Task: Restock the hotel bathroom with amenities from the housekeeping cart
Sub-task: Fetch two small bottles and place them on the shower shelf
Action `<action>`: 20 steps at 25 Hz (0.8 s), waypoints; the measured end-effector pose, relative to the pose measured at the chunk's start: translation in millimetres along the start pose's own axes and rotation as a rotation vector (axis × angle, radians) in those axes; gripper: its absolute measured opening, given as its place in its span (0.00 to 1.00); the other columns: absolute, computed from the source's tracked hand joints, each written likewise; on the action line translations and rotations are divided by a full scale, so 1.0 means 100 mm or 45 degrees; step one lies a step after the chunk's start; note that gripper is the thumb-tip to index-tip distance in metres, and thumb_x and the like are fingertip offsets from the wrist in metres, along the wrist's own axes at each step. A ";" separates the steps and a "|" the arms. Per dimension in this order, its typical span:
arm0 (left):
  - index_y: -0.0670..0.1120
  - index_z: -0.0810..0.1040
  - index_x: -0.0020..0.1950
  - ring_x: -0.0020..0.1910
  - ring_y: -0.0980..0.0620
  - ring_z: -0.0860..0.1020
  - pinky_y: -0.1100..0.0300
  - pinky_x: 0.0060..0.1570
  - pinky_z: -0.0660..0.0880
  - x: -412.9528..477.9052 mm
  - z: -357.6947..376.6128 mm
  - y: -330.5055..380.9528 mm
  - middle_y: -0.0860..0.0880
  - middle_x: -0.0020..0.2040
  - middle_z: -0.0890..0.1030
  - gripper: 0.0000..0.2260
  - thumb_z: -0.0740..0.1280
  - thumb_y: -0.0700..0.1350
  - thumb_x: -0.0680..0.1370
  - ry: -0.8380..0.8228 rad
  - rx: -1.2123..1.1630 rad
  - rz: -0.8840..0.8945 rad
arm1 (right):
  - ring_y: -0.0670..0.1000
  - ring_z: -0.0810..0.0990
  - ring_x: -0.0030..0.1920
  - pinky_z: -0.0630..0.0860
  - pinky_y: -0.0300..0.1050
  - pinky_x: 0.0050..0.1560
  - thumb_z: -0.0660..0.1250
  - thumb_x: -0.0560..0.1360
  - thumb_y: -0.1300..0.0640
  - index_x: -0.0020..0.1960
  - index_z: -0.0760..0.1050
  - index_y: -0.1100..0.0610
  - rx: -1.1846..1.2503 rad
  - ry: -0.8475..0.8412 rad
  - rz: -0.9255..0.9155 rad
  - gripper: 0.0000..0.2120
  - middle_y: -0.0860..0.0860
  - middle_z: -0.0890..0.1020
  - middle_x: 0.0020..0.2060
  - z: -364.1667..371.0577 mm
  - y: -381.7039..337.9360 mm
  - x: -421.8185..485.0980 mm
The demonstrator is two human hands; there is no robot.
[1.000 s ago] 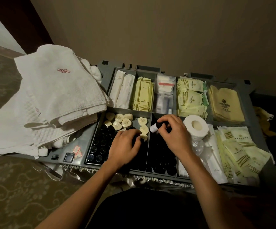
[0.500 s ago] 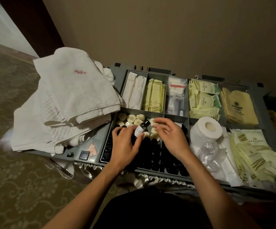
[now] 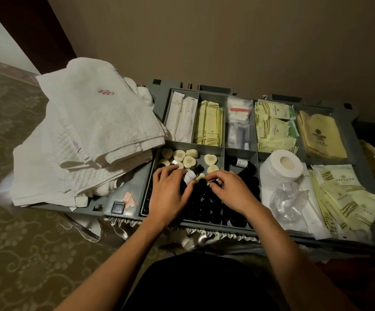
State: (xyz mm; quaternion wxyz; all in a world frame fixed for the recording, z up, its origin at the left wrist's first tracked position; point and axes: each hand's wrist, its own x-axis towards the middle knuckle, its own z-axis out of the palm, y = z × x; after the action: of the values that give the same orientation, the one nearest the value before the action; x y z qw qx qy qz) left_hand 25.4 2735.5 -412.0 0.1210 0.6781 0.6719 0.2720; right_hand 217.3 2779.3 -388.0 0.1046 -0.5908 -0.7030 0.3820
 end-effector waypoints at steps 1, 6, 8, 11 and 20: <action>0.46 0.79 0.62 0.67 0.51 0.66 0.51 0.68 0.65 0.00 0.00 0.00 0.47 0.60 0.81 0.16 0.66 0.55 0.81 -0.005 0.011 0.000 | 0.44 0.74 0.54 0.70 0.40 0.58 0.65 0.80 0.56 0.62 0.78 0.45 -0.028 0.003 -0.008 0.13 0.48 0.78 0.57 0.01 0.03 0.01; 0.46 0.79 0.62 0.65 0.52 0.65 0.51 0.67 0.66 -0.02 -0.01 -0.02 0.47 0.59 0.81 0.16 0.65 0.55 0.81 -0.025 -0.004 -0.007 | 0.46 0.71 0.56 0.70 0.40 0.58 0.64 0.80 0.60 0.69 0.74 0.52 -0.143 0.091 -0.128 0.18 0.39 0.74 0.51 0.03 -0.06 -0.12; 0.47 0.78 0.63 0.65 0.51 0.66 0.52 0.67 0.65 -0.03 0.00 -0.03 0.48 0.60 0.80 0.16 0.63 0.56 0.81 -0.041 -0.014 -0.006 | 0.46 0.71 0.55 0.72 0.41 0.59 0.64 0.80 0.61 0.72 0.72 0.52 -0.083 0.174 -0.129 0.20 0.40 0.74 0.52 0.02 -0.08 -0.17; 0.49 0.77 0.62 0.64 0.52 0.65 0.49 0.69 0.63 -0.04 -0.03 -0.04 0.50 0.59 0.80 0.14 0.63 0.55 0.82 -0.029 -0.104 -0.030 | 0.47 0.77 0.54 0.75 0.40 0.55 0.65 0.79 0.61 0.71 0.71 0.49 0.129 0.359 -0.127 0.22 0.44 0.79 0.57 -0.02 -0.08 -0.20; 0.51 0.76 0.63 0.59 0.60 0.67 0.59 0.68 0.61 0.01 -0.19 0.15 0.59 0.55 0.78 0.12 0.69 0.50 0.80 -0.005 -0.517 -0.057 | 0.44 0.82 0.45 0.77 0.37 0.48 0.64 0.80 0.64 0.65 0.73 0.52 0.956 0.703 0.068 0.16 0.48 0.86 0.51 -0.16 -0.24 -0.36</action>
State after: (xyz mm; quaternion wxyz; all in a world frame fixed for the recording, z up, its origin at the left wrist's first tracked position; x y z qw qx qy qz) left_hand 28.1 2731.1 -387.8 0.2625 0.6252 0.6178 0.3981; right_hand 218.7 2752.8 -350.3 0.4843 -0.6096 -0.4464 0.4411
